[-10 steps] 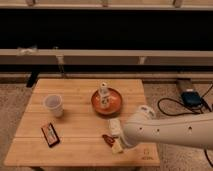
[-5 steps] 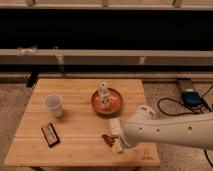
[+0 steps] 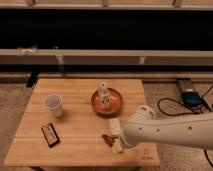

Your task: Place the eraser on the white sponge

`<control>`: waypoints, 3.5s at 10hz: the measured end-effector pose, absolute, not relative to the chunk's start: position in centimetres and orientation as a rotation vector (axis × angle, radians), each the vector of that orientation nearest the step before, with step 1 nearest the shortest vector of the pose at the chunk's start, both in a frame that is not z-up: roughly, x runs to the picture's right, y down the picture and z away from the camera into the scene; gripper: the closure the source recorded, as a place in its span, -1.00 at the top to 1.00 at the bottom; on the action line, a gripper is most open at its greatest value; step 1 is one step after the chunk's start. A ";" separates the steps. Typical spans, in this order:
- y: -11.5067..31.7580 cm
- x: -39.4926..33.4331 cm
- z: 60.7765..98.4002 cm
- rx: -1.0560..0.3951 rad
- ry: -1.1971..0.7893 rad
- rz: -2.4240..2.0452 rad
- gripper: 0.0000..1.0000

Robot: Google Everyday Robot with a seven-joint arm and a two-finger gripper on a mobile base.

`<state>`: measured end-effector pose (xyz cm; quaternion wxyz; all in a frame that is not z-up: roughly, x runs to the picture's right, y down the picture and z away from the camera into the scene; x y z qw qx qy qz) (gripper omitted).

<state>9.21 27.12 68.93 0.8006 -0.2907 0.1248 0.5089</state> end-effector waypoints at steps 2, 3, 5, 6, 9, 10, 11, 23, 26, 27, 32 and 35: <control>27.1 9.2 68.9 -0.624 0.268 1.091 0.60; 27.1 9.2 68.9 -0.623 0.267 1.091 0.60; 27.1 9.2 68.9 -0.623 0.268 1.092 0.60; 27.1 9.2 68.9 -0.623 0.268 1.092 0.60; 27.1 9.2 68.9 -0.623 0.268 1.092 0.60; 27.1 9.2 68.9 -0.623 0.268 1.092 0.60; 27.2 9.2 68.9 -0.623 0.269 1.091 0.60; 23.9 -16.3 63.5 -0.531 0.044 0.658 0.60; 23.8 -22.3 64.6 -0.532 0.045 0.586 0.60; 23.7 -24.0 65.3 -0.537 0.050 0.572 0.60; 24.9 -28.9 67.8 -0.542 0.071 0.501 0.60; 25.5 -30.0 68.3 -0.538 0.084 0.477 0.60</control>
